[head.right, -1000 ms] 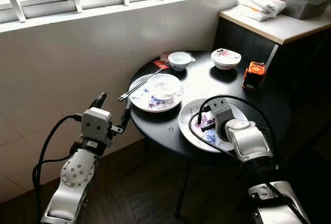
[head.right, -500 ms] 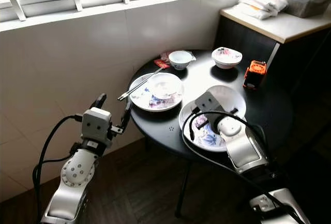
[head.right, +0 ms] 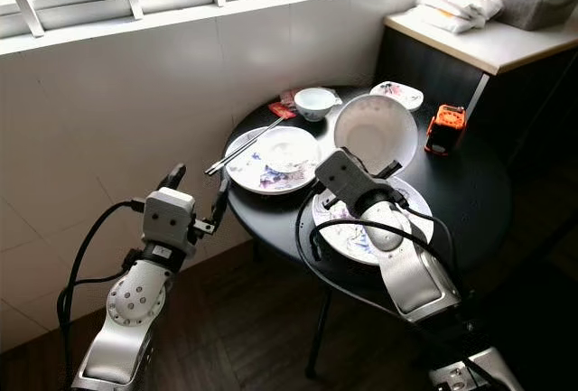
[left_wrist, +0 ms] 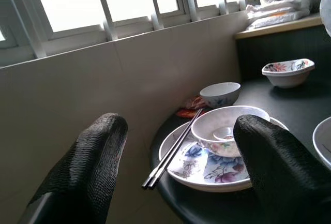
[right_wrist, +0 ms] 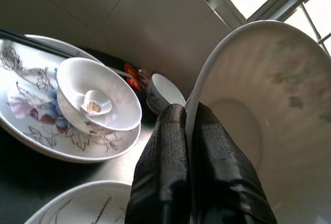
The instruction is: Kitchen organization
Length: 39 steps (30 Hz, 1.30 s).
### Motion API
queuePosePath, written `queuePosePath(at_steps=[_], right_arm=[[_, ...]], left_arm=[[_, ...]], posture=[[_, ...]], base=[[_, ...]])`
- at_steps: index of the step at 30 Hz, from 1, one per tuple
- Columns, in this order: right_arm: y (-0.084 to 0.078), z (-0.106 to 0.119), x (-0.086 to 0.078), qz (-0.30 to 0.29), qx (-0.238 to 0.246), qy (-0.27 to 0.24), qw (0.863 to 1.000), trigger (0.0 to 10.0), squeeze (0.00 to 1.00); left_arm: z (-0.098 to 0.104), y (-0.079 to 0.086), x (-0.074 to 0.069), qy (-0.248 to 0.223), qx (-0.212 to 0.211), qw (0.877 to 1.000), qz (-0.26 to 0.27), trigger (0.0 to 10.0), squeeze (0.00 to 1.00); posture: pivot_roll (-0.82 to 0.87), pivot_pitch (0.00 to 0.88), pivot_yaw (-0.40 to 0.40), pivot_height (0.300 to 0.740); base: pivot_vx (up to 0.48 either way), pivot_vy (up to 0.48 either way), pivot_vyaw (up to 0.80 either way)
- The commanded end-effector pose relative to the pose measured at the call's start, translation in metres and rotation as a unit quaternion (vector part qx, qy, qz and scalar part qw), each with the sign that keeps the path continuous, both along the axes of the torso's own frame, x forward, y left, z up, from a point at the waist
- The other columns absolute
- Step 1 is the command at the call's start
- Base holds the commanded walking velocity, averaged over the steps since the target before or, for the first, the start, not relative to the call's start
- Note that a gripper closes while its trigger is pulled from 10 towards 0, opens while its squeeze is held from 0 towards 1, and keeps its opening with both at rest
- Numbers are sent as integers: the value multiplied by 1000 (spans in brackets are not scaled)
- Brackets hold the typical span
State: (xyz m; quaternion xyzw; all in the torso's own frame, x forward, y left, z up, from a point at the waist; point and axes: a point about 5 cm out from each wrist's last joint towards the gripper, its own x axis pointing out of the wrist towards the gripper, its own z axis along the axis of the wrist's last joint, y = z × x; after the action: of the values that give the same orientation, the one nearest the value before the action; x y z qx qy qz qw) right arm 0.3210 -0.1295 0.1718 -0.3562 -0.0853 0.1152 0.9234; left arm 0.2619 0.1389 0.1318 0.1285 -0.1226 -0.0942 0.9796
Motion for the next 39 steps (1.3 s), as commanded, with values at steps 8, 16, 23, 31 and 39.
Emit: queuePosePath(at_steps=[8, 16, 23, 31, 39], right_arm=[[27, 41, -23, 77, 91, -133, 984, 0, 0], [35, 23, -36, 110, 70, -120, 984, 0, 0], [39, 16, -40, 130, 53, -111, 984, 0, 0], [41, 14, -40, 138, 52, -109, 983, 0, 0], [42, 14, -40, 144, 47, -108, 983, 0, 0]], left_arm=[[1, 6, 1, -8, 11, 1000, 27, 10000, 0], [1, 10, 3, -9, 19, 999, 40, 10000, 0], [3, 20, 6, -21, 41, 996, 80, 10000, 0], [6, 24, 5, -39, 64, 993, 91, 10000, 0], [4, 20, 3, -36, 61, 995, 73, 10000, 0]], posture=[[79, 0, -38, 740], [82, 0, -37, 740], [81, 0, -35, 740], [90, 0, -41, 740], [90, 0, -41, 740]], base=[[0, 0, 800], [0, 0, 800], [0, 0, 800], [0, 0, 800], [0, 0, 800]])
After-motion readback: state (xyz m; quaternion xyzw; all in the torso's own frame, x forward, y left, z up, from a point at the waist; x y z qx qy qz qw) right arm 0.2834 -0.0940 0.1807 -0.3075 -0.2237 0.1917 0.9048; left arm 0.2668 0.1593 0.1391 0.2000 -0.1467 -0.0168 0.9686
